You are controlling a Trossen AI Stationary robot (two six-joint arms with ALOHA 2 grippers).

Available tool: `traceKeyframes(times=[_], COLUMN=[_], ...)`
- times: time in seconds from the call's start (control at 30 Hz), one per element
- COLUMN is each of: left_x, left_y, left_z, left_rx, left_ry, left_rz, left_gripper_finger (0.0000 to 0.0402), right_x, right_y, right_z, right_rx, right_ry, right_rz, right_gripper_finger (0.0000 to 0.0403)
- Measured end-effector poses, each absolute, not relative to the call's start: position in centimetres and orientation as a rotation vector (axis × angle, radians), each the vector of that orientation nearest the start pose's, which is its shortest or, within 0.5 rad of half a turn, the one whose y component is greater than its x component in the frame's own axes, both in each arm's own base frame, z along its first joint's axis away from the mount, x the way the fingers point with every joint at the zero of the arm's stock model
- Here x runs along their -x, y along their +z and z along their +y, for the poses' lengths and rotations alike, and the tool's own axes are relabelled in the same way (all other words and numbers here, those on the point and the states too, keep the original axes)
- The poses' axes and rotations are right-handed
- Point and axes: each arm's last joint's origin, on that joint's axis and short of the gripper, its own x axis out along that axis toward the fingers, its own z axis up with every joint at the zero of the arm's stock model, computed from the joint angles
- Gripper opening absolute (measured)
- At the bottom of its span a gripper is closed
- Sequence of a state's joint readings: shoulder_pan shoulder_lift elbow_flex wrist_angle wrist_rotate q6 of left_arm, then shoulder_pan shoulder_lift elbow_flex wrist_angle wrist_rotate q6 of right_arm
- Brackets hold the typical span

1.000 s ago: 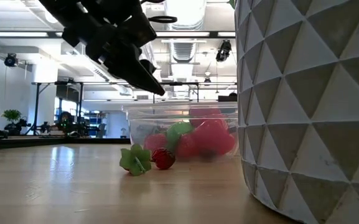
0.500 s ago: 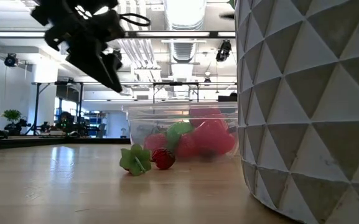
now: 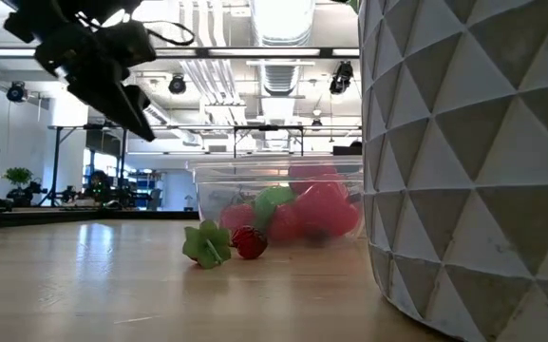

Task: Pick and placing Produce into tupperware
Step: Put the red cherry into the transparent container

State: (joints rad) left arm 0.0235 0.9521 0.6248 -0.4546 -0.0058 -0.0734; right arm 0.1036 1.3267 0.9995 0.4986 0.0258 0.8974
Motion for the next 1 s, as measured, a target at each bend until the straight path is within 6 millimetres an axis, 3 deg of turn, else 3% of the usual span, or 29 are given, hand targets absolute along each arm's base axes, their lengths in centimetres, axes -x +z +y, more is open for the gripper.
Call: traceKeyframes(times=[0.27,0.5,0.63,0.77,1.0], left_x=[-18.0,-17.7,-17.6,-17.5,-17.6], left_y=[23.1,23.1,22.5,21.7,21.5], left_z=[0.4,0.2,0.0,0.0,-0.2], left_rx=[0.085,0.351,0.498,0.567,0.679], left_ry=[0.058,0.085,0.106,0.142,0.178], left_rz=[0.749,0.754,0.772,0.796,0.794], left_gripper_finger=[0.0205,0.0206,0.0206,0.0206,0.0206], right_x=[-34.5,-37.2,-37.1,-36.4,-35.8], right_y=[36.5,36.1,35.4,33.2,29.6], right_z=[4.1,5.0,5.3,5.2,7.3], right_rx=[-0.850,-0.868,-0.791,-0.668,-0.461], right_ry=[0.204,0.319,0.292,0.188,0.121], right_rz=[-0.068,0.231,0.504,0.826,1.072], right_gripper_finger=[0.0325,0.0325,0.0324,0.0324,0.0322])
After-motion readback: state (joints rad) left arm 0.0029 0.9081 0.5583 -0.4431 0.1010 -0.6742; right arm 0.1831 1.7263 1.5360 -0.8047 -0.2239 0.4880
